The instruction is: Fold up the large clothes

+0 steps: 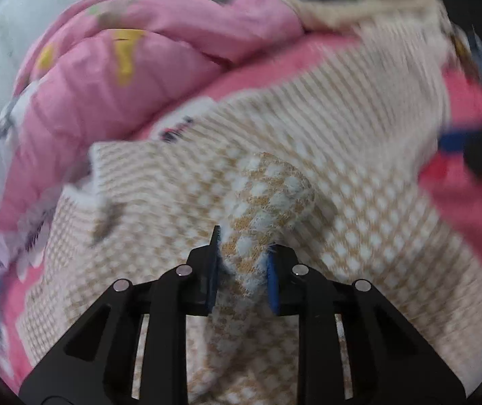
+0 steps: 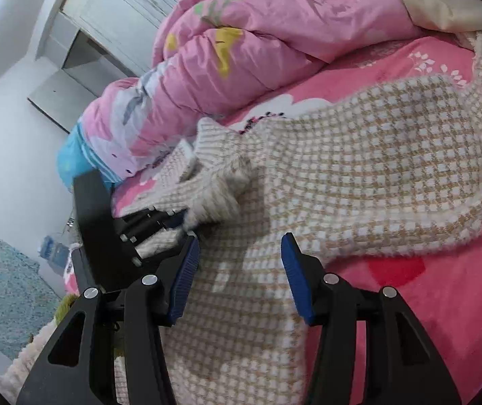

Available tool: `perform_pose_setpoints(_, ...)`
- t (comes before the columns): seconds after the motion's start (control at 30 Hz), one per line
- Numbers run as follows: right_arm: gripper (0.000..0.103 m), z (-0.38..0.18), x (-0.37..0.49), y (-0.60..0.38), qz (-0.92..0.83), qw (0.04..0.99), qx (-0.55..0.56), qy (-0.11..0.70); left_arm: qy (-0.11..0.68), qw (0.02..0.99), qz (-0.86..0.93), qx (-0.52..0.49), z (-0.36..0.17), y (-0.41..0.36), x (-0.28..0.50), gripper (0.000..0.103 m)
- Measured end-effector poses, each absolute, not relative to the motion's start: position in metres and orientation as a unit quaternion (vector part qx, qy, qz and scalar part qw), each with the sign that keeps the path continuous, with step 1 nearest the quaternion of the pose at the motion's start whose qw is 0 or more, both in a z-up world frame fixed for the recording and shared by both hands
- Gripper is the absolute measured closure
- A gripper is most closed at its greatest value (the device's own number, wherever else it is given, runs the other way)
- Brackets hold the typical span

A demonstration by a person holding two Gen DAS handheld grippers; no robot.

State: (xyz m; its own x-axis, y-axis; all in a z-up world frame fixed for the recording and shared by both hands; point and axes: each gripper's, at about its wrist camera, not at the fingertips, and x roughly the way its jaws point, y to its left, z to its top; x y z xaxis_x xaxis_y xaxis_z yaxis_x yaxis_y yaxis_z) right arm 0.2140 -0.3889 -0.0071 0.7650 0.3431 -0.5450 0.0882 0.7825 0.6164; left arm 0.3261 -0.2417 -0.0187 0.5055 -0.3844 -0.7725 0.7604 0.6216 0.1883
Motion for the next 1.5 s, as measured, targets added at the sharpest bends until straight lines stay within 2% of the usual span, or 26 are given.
perform_pose_setpoints(0.1, 0.053, 0.003, 0.210, -0.381, 0.090, 0.884, 0.325, 0.324, 0.350, 0.859, -0.337, 0.162, 0.027, -0.201, 0.347, 0.083)
perform_pose_setpoints(0.2, 0.053, 0.010, 0.220, -0.367, 0.126, 0.876, 0.331, 0.327, 0.328, 0.893, -0.309, 0.022, 0.082, -0.125, 0.367, 0.083)
perform_pose_setpoints(0.37, 0.053, 0.000, 0.265, -0.328, 0.200, 0.834, 0.357, 0.371, 0.258, 0.930, -0.256, -0.055, 0.131, -0.032, 0.358, 0.083)
perform_pose_setpoints(0.7, 0.054, -0.059, 0.372, -0.278, 0.199, 0.751, 0.421, 0.469, 0.227, 0.948, -0.194, -0.112, 0.135, 0.055, 0.343, 0.083)
perform_pose_setpoints(0.8, 0.055, -0.067, 0.380, -0.270, 0.183, 0.749, 0.412, 0.486, 0.228, 0.946, -0.196, -0.120, 0.129, 0.065, 0.341, 0.083)
perform_pose_setpoints(0.83, 0.059, -0.066, 0.381, -0.270, 0.177, 0.752, 0.406, 0.487, 0.228, 0.946, -0.197, -0.122, 0.127, 0.065, 0.341, 0.083)
perform_pose_setpoints(0.97, 0.060, -0.046, 0.391, -0.269, 0.143, 0.792, 0.353, 0.477, 0.231, 0.943, -0.203, -0.127, 0.119, 0.066, 0.344, 0.083)
perform_pose_setpoints(1.1, 0.060, -0.052, 0.411, -0.256, 0.126, 0.781, 0.309, 0.528, 0.229, 0.942, -0.206, -0.130, 0.117, 0.065, 0.346, 0.083)
perform_pose_setpoints(1.17, 0.066, -0.057, 0.414, -0.246, 0.112, 0.788, 0.273, 0.540, 0.227, 0.942, -0.208, -0.131, 0.117, 0.064, 0.345, 0.083)
perform_pose_setpoints(1.33, 0.068, -0.059, 0.401, -0.214, 0.151, 0.786, 0.225, 0.556, 0.228, 0.943, -0.207, -0.129, 0.115, 0.062, 0.345, 0.083)
perform_pose_setpoints(1.4, 0.075, -0.057, 0.395, -0.205, 0.153, 0.794, 0.189, 0.556, 0.229, 0.942, -0.206, -0.131, 0.114, 0.062, 0.346, 0.083)
perform_pose_setpoints(1.47, 0.094, -0.055, 0.394, -0.207, 0.157, 0.797, 0.192, 0.551, 0.230, 0.942, -0.205, -0.136, 0.113, 0.063, 0.347, 0.083)
perform_pose_setpoints(1.5, 0.096, -0.052, 0.393, -0.210, 0.165, 0.798, 0.200, 0.544, 0.230, 0.942, -0.204, -0.136, 0.113, 0.064, 0.347, 0.083)
